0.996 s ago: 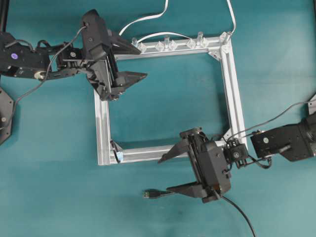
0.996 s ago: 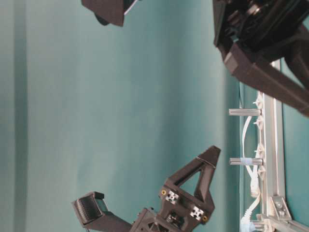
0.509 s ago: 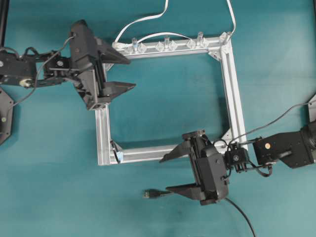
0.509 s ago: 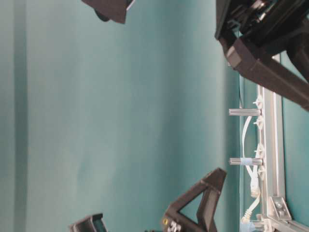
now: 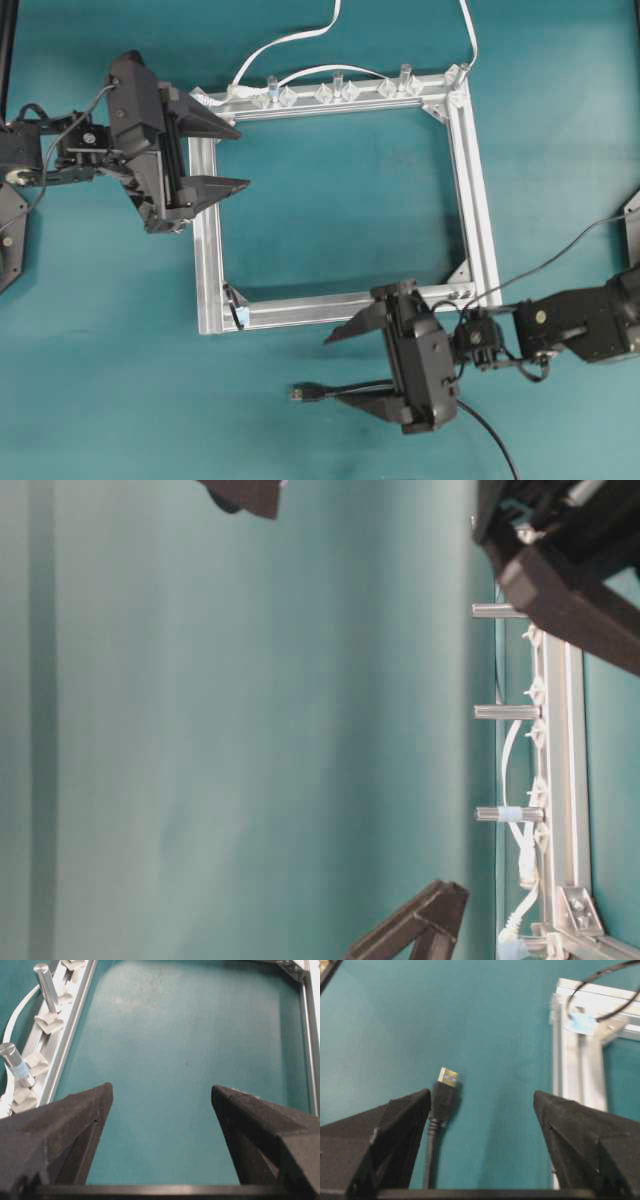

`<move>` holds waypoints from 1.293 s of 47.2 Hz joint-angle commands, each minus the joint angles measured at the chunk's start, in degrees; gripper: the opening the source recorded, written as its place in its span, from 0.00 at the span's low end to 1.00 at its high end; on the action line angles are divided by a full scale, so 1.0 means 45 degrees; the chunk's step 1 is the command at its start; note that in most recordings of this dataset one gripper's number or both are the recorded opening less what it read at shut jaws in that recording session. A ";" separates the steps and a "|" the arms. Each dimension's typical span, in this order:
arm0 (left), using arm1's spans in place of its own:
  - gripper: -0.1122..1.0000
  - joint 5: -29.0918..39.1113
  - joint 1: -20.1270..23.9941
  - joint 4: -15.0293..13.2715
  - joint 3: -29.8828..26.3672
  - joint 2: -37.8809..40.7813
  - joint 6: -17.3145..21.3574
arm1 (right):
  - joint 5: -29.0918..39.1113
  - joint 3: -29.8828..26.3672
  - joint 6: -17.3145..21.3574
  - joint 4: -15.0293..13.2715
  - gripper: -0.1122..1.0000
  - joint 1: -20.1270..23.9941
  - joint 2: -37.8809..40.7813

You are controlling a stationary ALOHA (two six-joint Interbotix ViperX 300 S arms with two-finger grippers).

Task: Insert the wire through the string loop located on the left side.
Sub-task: 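Lower the right gripper and grasp the USB cable just behind the plug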

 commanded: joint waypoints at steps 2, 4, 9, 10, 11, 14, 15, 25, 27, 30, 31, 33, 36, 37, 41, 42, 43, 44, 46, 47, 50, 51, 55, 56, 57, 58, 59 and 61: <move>0.89 -0.0059 -0.0098 0.0020 0.0098 -0.0430 -0.0098 | -0.0059 -0.0566 -0.0039 0.0059 0.87 0.0195 0.0137; 0.89 -0.0059 -0.0098 0.0039 0.0195 -0.0527 -0.0117 | -0.0059 -0.0684 -0.0039 0.0078 0.87 0.0254 0.0293; 0.89 0.0000 -0.0156 0.0039 0.0469 -0.0801 -0.0117 | -0.0059 -0.0938 -0.0039 0.0195 0.87 0.0352 0.0605; 0.89 0.0020 -0.0156 0.0020 0.0547 -0.0859 -0.0117 | -0.0059 -0.0977 -0.0039 0.0215 0.87 0.0371 0.0664; 0.89 0.0059 -0.0176 0.0039 0.0625 -0.0937 -0.0117 | -0.0039 -0.1016 -0.0039 0.0254 0.87 0.0371 0.0703; 0.89 0.0156 -0.0176 0.0039 0.0801 -0.1152 -0.0117 | -0.0039 -0.1074 -0.0039 0.0293 0.87 0.0391 0.0820; 0.89 0.0215 -0.0195 0.0039 0.0840 -0.1191 -0.0117 | -0.0039 -0.1074 -0.0039 0.0332 0.87 0.0410 0.0859; 0.89 0.0586 -0.0195 0.0039 0.1289 -0.1934 -0.0117 | 0.0039 -0.0957 -0.0039 0.0488 0.87 0.0430 0.0996; 0.89 0.0645 -0.0176 0.0039 0.1367 -0.2070 -0.0137 | 0.0117 -0.0957 -0.0039 0.0508 0.87 0.0430 0.1035; 0.89 0.0703 -0.0195 0.0039 0.1504 -0.2285 -0.0117 | 0.0215 -0.0938 -0.0039 0.0508 0.87 0.0449 0.1074; 0.89 0.0723 -0.0195 0.0039 0.1523 -0.2324 -0.0137 | 0.0234 -0.0938 -0.0039 0.0508 0.87 0.0430 0.1113; 0.89 0.0723 -0.0195 0.0039 0.1602 -0.2402 -0.0137 | 0.0273 -0.0957 -0.0039 0.0508 0.87 0.0449 0.1152; 0.89 0.0762 -0.0195 0.0020 0.1680 -0.2500 -0.0137 | 0.0273 -0.0977 -0.0039 0.0508 0.87 0.0469 0.1230; 0.89 0.0781 -0.0195 0.0020 0.1699 -0.2520 -0.0137 | 0.0273 -0.0977 -0.0039 0.0508 0.87 0.0488 0.1250; 0.89 0.0762 -0.0195 0.0039 0.1758 -0.2539 -0.0137 | 0.0273 -0.0977 -0.0039 0.0508 0.87 0.0508 0.1328; 0.89 0.0762 -0.0176 0.0020 0.1777 -0.2539 -0.0137 | 0.0273 -0.0977 -0.0039 0.0508 0.87 0.0508 0.1348; 0.89 0.0762 -0.0195 0.0020 0.1777 -0.2539 -0.0137 | 0.0273 -0.0977 -0.0039 0.0508 0.87 0.0508 0.1367; 0.89 0.0762 -0.0195 0.0020 0.1758 -0.2539 -0.0137 | 0.0254 -0.0996 -0.0039 0.0508 0.87 0.0508 0.1387; 0.89 0.0762 -0.0195 0.0020 0.1777 -0.2500 -0.0137 | 0.0234 -0.1016 -0.0039 0.0508 0.87 0.0508 0.1445; 0.89 0.0762 -0.0195 0.0020 0.1777 -0.2500 -0.0137 | 0.0234 -0.1035 -0.0039 0.0508 0.87 0.0508 0.1484; 0.89 0.0781 -0.0195 0.0020 0.1777 -0.2461 -0.0137 | 0.0234 -0.1094 -0.0039 0.0508 0.87 0.0508 0.1582; 0.89 0.0762 -0.0195 0.0039 0.1777 -0.2461 -0.0137 | 0.0234 -0.1113 -0.0039 0.0508 0.87 0.0508 0.1621; 0.89 0.0762 -0.0195 0.0020 0.1777 -0.2461 -0.0137 | 0.0234 -0.1172 -0.0039 0.0508 0.87 0.0527 0.1758; 0.89 0.0762 -0.0195 0.0020 0.1777 -0.2461 -0.0137 | 0.0273 -0.1152 -0.0039 0.0508 0.87 0.0527 0.1777; 0.89 0.0781 -0.0195 0.0020 0.1777 -0.2461 -0.0137 | 0.0293 -0.1152 -0.0039 0.0508 0.87 0.0527 0.1797; 0.89 0.0781 -0.0195 0.0039 0.1777 -0.2461 -0.0137 | 0.0273 -0.1113 -0.0039 0.0508 0.87 0.0527 0.1836; 0.89 0.0762 -0.0176 0.0020 0.1777 -0.2480 -0.0137 | 0.0293 -0.1074 -0.0039 0.0508 0.87 0.0527 0.1836; 0.89 0.0762 -0.0195 0.0020 0.1777 -0.2480 -0.0137 | 0.0352 -0.0996 -0.0039 0.0527 0.87 0.0527 0.1855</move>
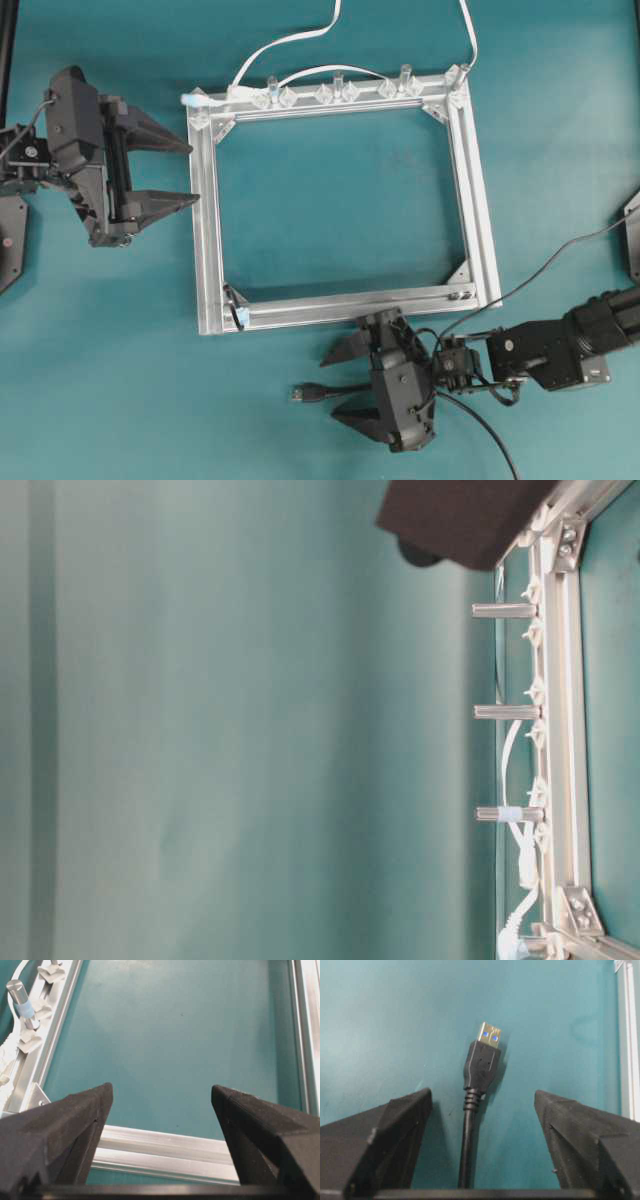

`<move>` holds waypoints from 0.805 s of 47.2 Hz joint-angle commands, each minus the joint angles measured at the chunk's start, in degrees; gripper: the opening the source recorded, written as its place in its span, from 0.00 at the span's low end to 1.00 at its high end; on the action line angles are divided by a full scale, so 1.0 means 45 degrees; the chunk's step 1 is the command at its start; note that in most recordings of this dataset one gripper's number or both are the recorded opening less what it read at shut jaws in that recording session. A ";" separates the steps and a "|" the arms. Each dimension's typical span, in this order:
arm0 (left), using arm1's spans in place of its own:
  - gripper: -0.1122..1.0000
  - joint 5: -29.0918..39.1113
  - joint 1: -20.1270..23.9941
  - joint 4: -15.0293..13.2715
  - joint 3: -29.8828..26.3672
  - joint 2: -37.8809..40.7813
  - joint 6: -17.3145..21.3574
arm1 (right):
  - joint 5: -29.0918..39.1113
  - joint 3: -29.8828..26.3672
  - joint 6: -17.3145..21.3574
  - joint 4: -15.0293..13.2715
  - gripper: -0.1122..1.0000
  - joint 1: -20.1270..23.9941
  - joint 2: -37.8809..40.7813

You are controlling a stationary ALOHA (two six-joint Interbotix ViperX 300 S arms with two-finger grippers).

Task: Insert the wire through the string loop located on the left side.
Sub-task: 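Lower the right gripper and grasp the USB cable just behind the plug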

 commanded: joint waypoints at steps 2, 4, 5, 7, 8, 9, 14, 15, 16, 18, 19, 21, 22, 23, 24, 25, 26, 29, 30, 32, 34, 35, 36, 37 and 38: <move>0.89 -0.0039 -0.0039 0.0020 -0.0098 -0.0078 -0.0098 | 0.0059 0.0000 -0.0020 0.0059 0.87 0.0078 -0.0176; 0.89 -0.0059 -0.0039 0.0020 -0.0098 -0.0098 -0.0098 | 0.0059 0.0020 -0.0020 0.0059 0.87 0.0078 -0.0176; 0.89 -0.0039 -0.0039 0.0020 -0.0098 -0.0117 -0.0098 | 0.0039 0.0039 -0.0020 0.0059 0.87 0.0078 -0.0176; 0.89 -0.0039 -0.0039 0.0020 -0.0098 -0.0117 -0.0098 | 0.0059 0.0078 -0.0020 0.0059 0.87 0.0078 -0.0176; 0.89 -0.0020 -0.0039 0.0039 -0.0098 -0.0117 -0.0098 | 0.0059 0.0098 -0.0020 0.0059 0.87 0.0078 -0.0176; 0.89 -0.0020 -0.0059 0.0020 -0.0098 -0.0117 -0.0098 | 0.0059 0.0098 -0.0020 0.0098 0.86 0.0078 -0.0176; 0.89 0.0059 -0.0078 0.0039 -0.0098 -0.0117 -0.0098 | 0.0059 0.0176 -0.0020 0.0273 0.81 0.0078 -0.0176; 0.89 0.0059 -0.0098 0.0020 -0.0098 -0.0117 -0.0098 | 0.0039 0.0195 -0.0020 0.0312 0.79 0.0078 -0.0176; 0.89 0.0078 -0.0098 0.0020 -0.0098 -0.0117 -0.0098 | 0.0039 0.0195 -0.0020 0.0312 0.76 0.0078 -0.0176; 0.89 0.0117 -0.0117 0.0020 -0.0098 -0.0117 -0.0098 | 0.0020 0.0234 -0.0020 0.0312 0.69 0.0078 -0.0176; 0.89 0.0117 -0.0137 0.0020 -0.0098 -0.0117 -0.0098 | 0.0039 0.0254 -0.0020 0.0312 0.65 0.0078 -0.0176; 0.89 0.0156 -0.0137 0.0020 -0.0098 -0.0117 -0.0098 | 0.0039 0.0254 -0.0039 0.0312 0.54 0.0078 -0.0176; 0.89 0.0156 -0.0137 0.0020 -0.0098 -0.0117 -0.0098 | 0.0059 0.0273 -0.0039 0.0312 0.49 0.0078 -0.0176; 0.89 0.0156 -0.0176 0.0020 -0.0098 -0.0117 -0.0098 | 0.0059 0.0273 -0.0039 0.0332 0.44 0.0078 -0.0176; 0.89 0.0156 -0.0176 0.0020 -0.0078 -0.0117 -0.0098 | 0.0078 0.0293 -0.0039 0.0312 0.38 0.0078 -0.0176; 0.89 0.0156 -0.0176 0.0020 -0.0078 -0.0117 -0.0098 | 0.0078 0.0293 -0.0039 0.0312 0.34 0.0078 -0.0176; 0.89 0.0156 -0.0176 0.0039 -0.0078 -0.0117 -0.0098 | 0.0117 0.0313 -0.0039 0.0312 0.29 0.0078 -0.0176; 0.89 0.0156 -0.0176 0.0020 -0.0059 -0.0117 -0.0098 | 0.0313 0.0352 -0.0039 0.0352 0.19 0.0078 -0.0137; 0.89 0.0156 -0.0176 0.0020 -0.0059 -0.0117 -0.0098 | 0.0391 0.0371 -0.0039 0.0352 0.18 0.0059 -0.0137; 0.89 0.0156 -0.0176 0.0020 -0.0039 -0.0117 -0.0098 | 0.0566 0.0391 -0.0020 0.0352 0.18 0.0078 -0.0117; 0.89 0.0156 -0.0176 0.0020 -0.0039 -0.0117 -0.0098 | 0.0742 0.0352 -0.0020 0.0352 0.18 0.0059 -0.0098; 0.89 0.0156 -0.0176 0.0020 -0.0039 -0.0117 -0.0098 | 0.0801 0.0371 -0.0020 0.0352 0.18 0.0059 -0.0098; 0.89 0.0156 -0.0176 0.0020 -0.0039 -0.0117 -0.0098 | 0.0879 0.0352 -0.0039 0.0352 0.18 0.0059 -0.0098; 0.89 0.0156 -0.0176 0.0020 -0.0059 -0.0117 -0.0098 | 0.0898 0.0332 -0.0039 0.0352 0.18 0.0059 -0.0098; 0.89 0.0156 -0.0176 0.0020 -0.0059 -0.0137 -0.0098 | 0.0898 0.0332 -0.0039 0.0352 0.18 0.0039 -0.0098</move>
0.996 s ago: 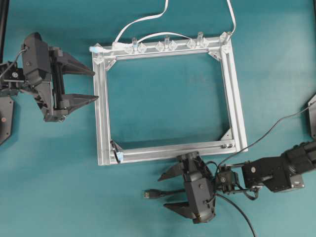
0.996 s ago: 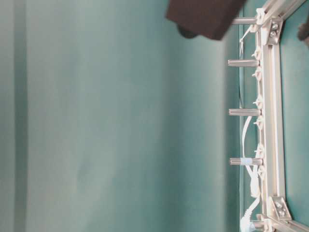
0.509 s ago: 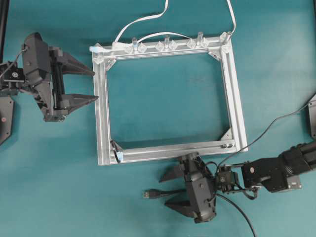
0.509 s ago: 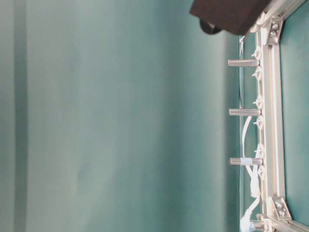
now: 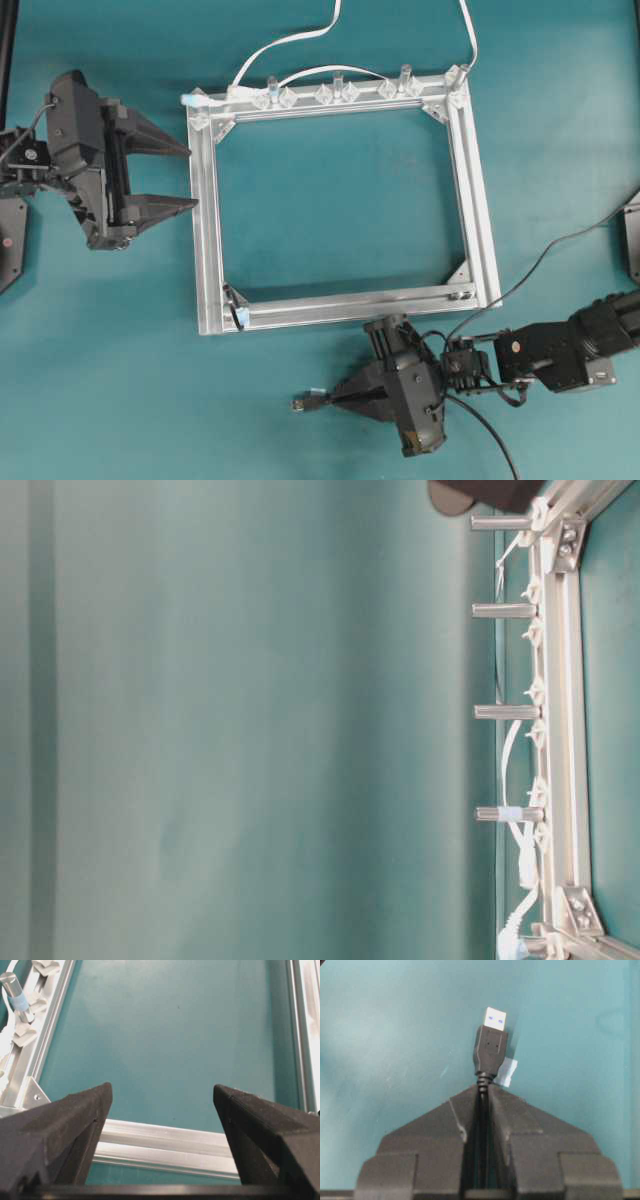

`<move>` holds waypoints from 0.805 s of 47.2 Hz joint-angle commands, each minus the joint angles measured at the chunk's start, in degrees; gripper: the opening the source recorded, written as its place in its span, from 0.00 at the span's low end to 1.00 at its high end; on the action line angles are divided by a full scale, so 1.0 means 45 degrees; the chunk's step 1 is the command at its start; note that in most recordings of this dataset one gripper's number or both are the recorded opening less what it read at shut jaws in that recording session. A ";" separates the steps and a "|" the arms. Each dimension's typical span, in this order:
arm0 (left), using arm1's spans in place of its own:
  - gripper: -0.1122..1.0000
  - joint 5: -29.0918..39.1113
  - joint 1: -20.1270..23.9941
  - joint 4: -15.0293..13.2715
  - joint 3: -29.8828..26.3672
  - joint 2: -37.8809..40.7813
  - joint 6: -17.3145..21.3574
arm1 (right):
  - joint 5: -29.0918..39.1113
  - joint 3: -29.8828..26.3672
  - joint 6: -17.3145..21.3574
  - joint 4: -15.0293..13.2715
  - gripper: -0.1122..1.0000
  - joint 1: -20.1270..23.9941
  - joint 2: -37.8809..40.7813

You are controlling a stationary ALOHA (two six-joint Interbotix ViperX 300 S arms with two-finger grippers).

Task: Insert the wire through the string loop located on the left side.
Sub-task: 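Lower the right gripper and grasp the USB cable just behind the plug, then lift the USB plug and carry it left toward the frame's lower edge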

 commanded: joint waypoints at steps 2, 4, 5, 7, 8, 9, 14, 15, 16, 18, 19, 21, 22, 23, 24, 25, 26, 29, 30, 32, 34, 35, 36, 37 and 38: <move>0.89 -0.0039 -0.0059 0.0020 -0.0117 -0.0078 -0.0098 | 0.0254 -0.0078 -0.0020 0.0078 0.18 -0.0098 -0.0098; 0.89 -0.0039 -0.0059 0.0039 -0.0137 -0.0059 -0.0098 | 0.0293 -0.0117 -0.0039 0.0078 0.18 -0.0098 -0.0098; 0.89 -0.0039 -0.0059 0.0020 -0.0137 -0.0078 -0.0098 | 0.0332 -0.0137 -0.0020 0.0078 0.18 -0.0098 -0.0098; 0.89 -0.0039 -0.0059 0.0020 -0.0137 -0.0059 -0.0098 | 0.0332 -0.0156 -0.0020 0.0078 0.18 -0.0098 -0.0098; 0.89 -0.0039 -0.0059 0.0020 -0.0156 -0.0078 -0.0098 | 0.0332 -0.0176 -0.0039 0.0078 0.18 -0.0098 -0.0098; 0.89 -0.0039 -0.0059 0.0039 -0.0156 -0.0078 -0.0098 | 0.0332 -0.0195 -0.0039 0.0078 0.18 -0.0098 -0.0098; 0.89 -0.0039 -0.0059 0.0020 -0.0156 -0.0078 -0.0098 | 0.0332 -0.0234 -0.0039 0.0078 0.18 -0.0098 -0.0098; 0.89 -0.0020 -0.0059 0.0039 -0.0156 -0.0078 -0.0098 | 0.0332 -0.0234 -0.0020 0.0078 0.18 -0.0098 -0.0098; 0.89 -0.0039 -0.0059 0.0020 -0.0156 -0.0078 -0.0098 | 0.0332 -0.0254 -0.0039 0.0078 0.18 -0.0098 -0.0098; 0.89 -0.0039 -0.0059 0.0020 -0.0176 -0.0078 -0.0098 | 0.0332 -0.0273 -0.0039 0.0078 0.18 -0.0098 -0.0098; 0.89 -0.0039 -0.0059 0.0039 -0.0176 -0.0078 -0.0098 | 0.0332 -0.0273 -0.0039 0.0078 0.18 -0.0098 -0.0098; 0.89 -0.0039 -0.0078 0.0039 -0.0176 -0.0098 -0.0098 | 0.0332 -0.0293 -0.0039 0.0078 0.18 -0.0098 -0.0117; 0.89 -0.0039 -0.0078 0.0039 -0.0176 -0.0098 -0.0098 | 0.0332 -0.0313 -0.0039 0.0078 0.18 -0.0098 -0.0098; 0.89 -0.0039 -0.0078 0.0020 -0.0176 -0.0098 -0.0098 | 0.0332 -0.0332 -0.0020 0.0078 0.18 -0.0098 -0.0117; 0.89 -0.0039 -0.0078 0.0039 -0.0176 -0.0117 -0.0098 | 0.0332 -0.0332 -0.0020 0.0078 0.18 -0.0098 -0.0117; 0.89 -0.0020 -0.0078 0.0039 -0.0176 -0.0117 -0.0098 | 0.0332 -0.0352 -0.0039 0.0078 0.18 -0.0098 -0.0098; 0.89 -0.0039 -0.0078 0.0020 -0.0176 -0.0137 -0.0098 | 0.0332 -0.0352 -0.0039 0.0078 0.18 -0.0098 -0.0117; 0.89 -0.0020 -0.0078 0.0020 -0.0176 -0.0176 -0.0098 | 0.0371 -0.0391 -0.0039 0.0078 0.18 -0.0098 -0.0156; 0.89 0.0000 -0.0078 0.0020 -0.0156 -0.0195 -0.0098 | 0.0410 -0.0391 -0.0039 0.0078 0.18 -0.0098 -0.0176; 0.89 0.0059 -0.0078 0.0020 -0.0156 -0.0234 -0.0098 | 0.0508 -0.0410 -0.0039 0.0078 0.18 -0.0098 -0.0234; 0.89 0.0137 -0.0078 0.0020 -0.0156 -0.0254 -0.0098 | 0.0586 -0.0410 -0.0039 0.0078 0.18 -0.0098 -0.0332; 0.89 0.0195 -0.0078 0.0039 -0.0137 -0.0273 -0.0098 | 0.0645 -0.0430 -0.0039 0.0078 0.18 -0.0098 -0.0371; 0.89 0.0215 -0.0078 0.0020 -0.0137 -0.0293 -0.0098 | 0.0684 -0.0410 -0.0039 0.0078 0.18 -0.0098 -0.0430; 0.89 0.0254 -0.0078 0.0020 -0.0137 -0.0312 -0.0098 | 0.0742 -0.0410 -0.0059 0.0078 0.18 -0.0098 -0.0488; 0.89 0.0293 -0.0078 0.0039 -0.0137 -0.0332 -0.0098 | 0.0781 -0.0430 -0.0059 0.0059 0.18 -0.0098 -0.0547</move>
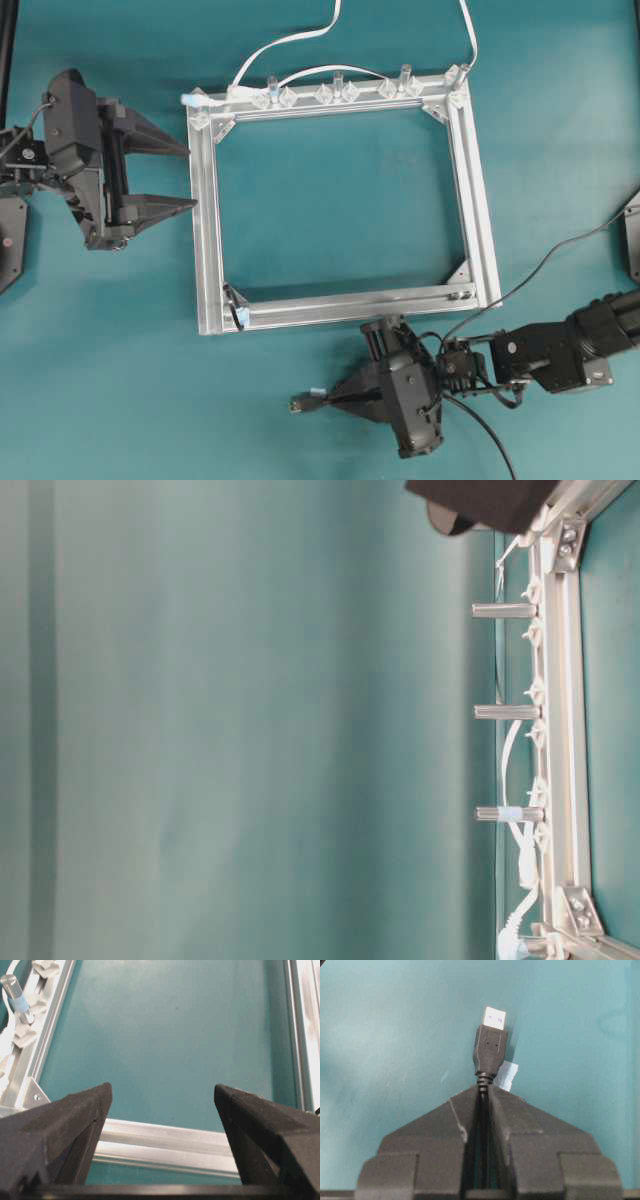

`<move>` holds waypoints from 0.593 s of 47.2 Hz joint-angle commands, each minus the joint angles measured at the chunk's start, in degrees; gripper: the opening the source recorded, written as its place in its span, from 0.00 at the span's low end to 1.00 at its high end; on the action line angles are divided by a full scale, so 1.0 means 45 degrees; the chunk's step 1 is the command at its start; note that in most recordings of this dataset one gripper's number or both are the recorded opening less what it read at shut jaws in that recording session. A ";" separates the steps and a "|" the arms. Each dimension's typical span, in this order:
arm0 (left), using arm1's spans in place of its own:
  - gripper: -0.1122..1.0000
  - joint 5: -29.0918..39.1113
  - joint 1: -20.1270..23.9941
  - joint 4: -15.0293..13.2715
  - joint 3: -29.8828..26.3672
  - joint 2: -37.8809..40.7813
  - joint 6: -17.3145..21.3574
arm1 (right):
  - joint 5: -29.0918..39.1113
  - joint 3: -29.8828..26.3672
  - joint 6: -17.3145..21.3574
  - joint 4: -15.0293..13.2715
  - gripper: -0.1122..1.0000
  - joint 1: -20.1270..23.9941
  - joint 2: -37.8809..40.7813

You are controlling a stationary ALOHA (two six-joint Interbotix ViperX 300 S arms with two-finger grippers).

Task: Insert the wire through the string loop located on the left side.
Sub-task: 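Lift the USB plug and carry it left toward the frame's lower edge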

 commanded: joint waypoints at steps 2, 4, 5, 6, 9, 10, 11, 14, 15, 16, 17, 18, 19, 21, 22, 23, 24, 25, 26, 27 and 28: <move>0.89 0.0137 -0.0059 0.0020 -0.0098 -0.0176 -0.0098 | 0.0371 -0.0137 -0.0117 0.0039 0.18 -0.0059 -0.0625; 0.89 0.0234 -0.0059 0.0020 -0.0098 -0.0234 -0.0098 | 0.0547 -0.0156 -0.0234 0.0039 0.18 -0.0078 -0.0781; 0.89 0.0254 -0.0059 0.0020 -0.0098 -0.0254 -0.0098 | 0.0664 -0.0156 -0.0312 0.0039 0.18 -0.0078 -0.0840; 0.89 0.0313 -0.0078 0.0020 -0.0098 -0.0273 -0.0098 | 0.0762 -0.0156 -0.0391 0.0039 0.18 -0.0078 -0.0918; 0.89 0.0391 -0.0078 0.0020 -0.0098 -0.0332 -0.0098 | 0.1172 -0.0176 -0.0625 0.0039 0.18 -0.0117 -0.1152; 0.89 0.0410 -0.0098 0.0020 -0.0098 -0.0371 -0.0098 | 0.1309 -0.0195 -0.0684 0.0039 0.18 -0.0137 -0.1250; 0.89 0.0410 -0.0098 0.0039 -0.0098 -0.0371 -0.0098 | 0.1445 -0.0195 -0.0762 0.0039 0.18 -0.0137 -0.1328; 0.89 0.0430 -0.0117 0.0020 -0.0098 -0.0430 -0.0098 | 0.1816 -0.0234 -0.0996 0.0039 0.18 -0.0195 -0.1582; 0.89 0.0430 -0.0117 0.0020 -0.0098 -0.0449 -0.0098 | 0.1914 -0.0254 -0.1074 0.0039 0.18 -0.0215 -0.1699; 0.89 0.0430 -0.0137 0.0020 -0.0098 -0.0469 -0.0098 | 0.1992 -0.0254 -0.1133 0.0039 0.18 -0.0215 -0.1777; 0.89 0.0430 -0.0137 0.0039 -0.0098 -0.0469 -0.0098 | 0.2109 -0.0254 -0.1191 0.0039 0.18 -0.0254 -0.1914; 0.89 0.0430 -0.0137 0.0020 -0.0098 -0.0488 -0.0098 | 0.2168 -0.0254 -0.1230 0.0039 0.18 -0.0273 -0.1973; 0.89 0.0430 -0.0156 0.0039 -0.0117 -0.0488 -0.0098 | 0.2227 -0.0273 -0.1250 0.0020 0.18 -0.0293 -0.2070; 0.89 0.0430 -0.0176 0.0039 -0.0098 -0.0508 -0.0098 | 0.2324 -0.0273 -0.1270 0.0039 0.18 -0.0332 -0.2207; 0.89 0.0430 -0.0176 0.0020 -0.0117 -0.0508 -0.0098 | 0.2363 -0.0273 -0.1270 0.0039 0.18 -0.0352 -0.2285; 0.89 0.0430 -0.0195 0.0020 -0.0117 -0.0527 -0.0098 | 0.2402 -0.0273 -0.1289 0.0039 0.18 -0.0371 -0.2344; 0.89 0.0430 -0.0215 0.0039 -0.0137 -0.0527 -0.0098 | 0.2441 -0.0273 -0.1289 0.0039 0.18 -0.0371 -0.2402; 0.89 0.0430 -0.0234 0.0020 -0.0137 -0.0527 -0.0098 | 0.2520 -0.0293 -0.1289 0.0039 0.18 -0.0391 -0.2461; 0.89 0.0430 -0.0254 0.0020 -0.0156 -0.0508 -0.0098 | 0.2578 -0.0273 -0.1289 0.0020 0.18 -0.0410 -0.2520; 0.89 0.0430 -0.0273 0.0020 -0.0156 -0.0527 -0.0098 | 0.2637 -0.0293 -0.1289 0.0039 0.18 -0.0430 -0.2578; 0.89 0.0430 -0.0293 0.0020 -0.0156 -0.0527 -0.0098 | 0.2695 -0.0293 -0.1289 0.0039 0.18 -0.0449 -0.2617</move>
